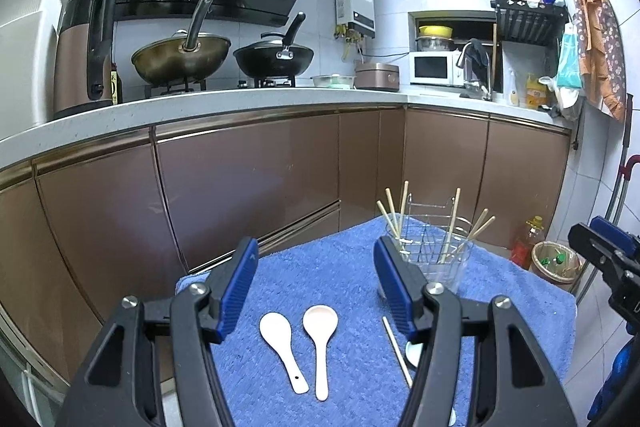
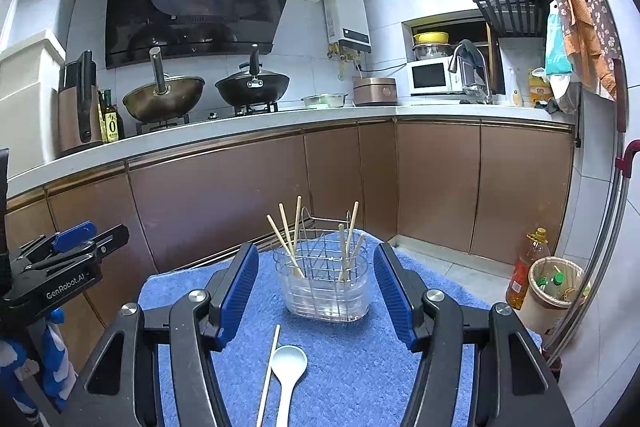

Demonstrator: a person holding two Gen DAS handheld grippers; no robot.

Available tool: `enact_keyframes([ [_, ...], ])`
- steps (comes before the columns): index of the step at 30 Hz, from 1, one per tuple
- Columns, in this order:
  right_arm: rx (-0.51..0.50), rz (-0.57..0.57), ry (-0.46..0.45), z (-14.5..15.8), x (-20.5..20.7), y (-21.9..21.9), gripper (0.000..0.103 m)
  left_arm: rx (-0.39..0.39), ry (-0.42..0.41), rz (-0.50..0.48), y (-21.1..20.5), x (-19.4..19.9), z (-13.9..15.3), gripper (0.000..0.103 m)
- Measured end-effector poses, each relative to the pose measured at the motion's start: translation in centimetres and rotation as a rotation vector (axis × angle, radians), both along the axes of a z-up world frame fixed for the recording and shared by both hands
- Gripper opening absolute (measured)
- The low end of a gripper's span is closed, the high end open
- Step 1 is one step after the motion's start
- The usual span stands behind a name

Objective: Organize utensils
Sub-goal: 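Withdraw both open tools back from the holder over the spoons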

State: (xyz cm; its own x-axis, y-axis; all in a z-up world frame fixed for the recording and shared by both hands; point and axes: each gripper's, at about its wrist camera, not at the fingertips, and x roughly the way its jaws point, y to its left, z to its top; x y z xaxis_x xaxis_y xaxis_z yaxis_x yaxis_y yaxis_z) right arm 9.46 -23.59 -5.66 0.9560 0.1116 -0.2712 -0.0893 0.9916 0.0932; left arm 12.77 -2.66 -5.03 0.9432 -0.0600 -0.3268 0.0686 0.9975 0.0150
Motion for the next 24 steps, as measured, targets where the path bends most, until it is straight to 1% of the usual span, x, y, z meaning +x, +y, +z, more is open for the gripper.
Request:
enact_keyframes([
  [11, 0.011, -0.003, 0.057, -1.7, 1.1, -0.9, 0.057, -0.012, 0.036, 0.028, 0.8, 0.9, -1.1, 0.058],
  [19, 0.026, -0.001, 0.101, -3.3, 2.0, -1.6, 0.057, 0.023, 0.083, 0.040, 0.3, 2.2, -2.6, 0.058],
  [24, 0.037, -0.005, 0.120, -3.9, 2.5, -2.1, 0.057, 0.029, 0.105, 0.039, 0.0, 3.0, -3.4, 0.058],
])
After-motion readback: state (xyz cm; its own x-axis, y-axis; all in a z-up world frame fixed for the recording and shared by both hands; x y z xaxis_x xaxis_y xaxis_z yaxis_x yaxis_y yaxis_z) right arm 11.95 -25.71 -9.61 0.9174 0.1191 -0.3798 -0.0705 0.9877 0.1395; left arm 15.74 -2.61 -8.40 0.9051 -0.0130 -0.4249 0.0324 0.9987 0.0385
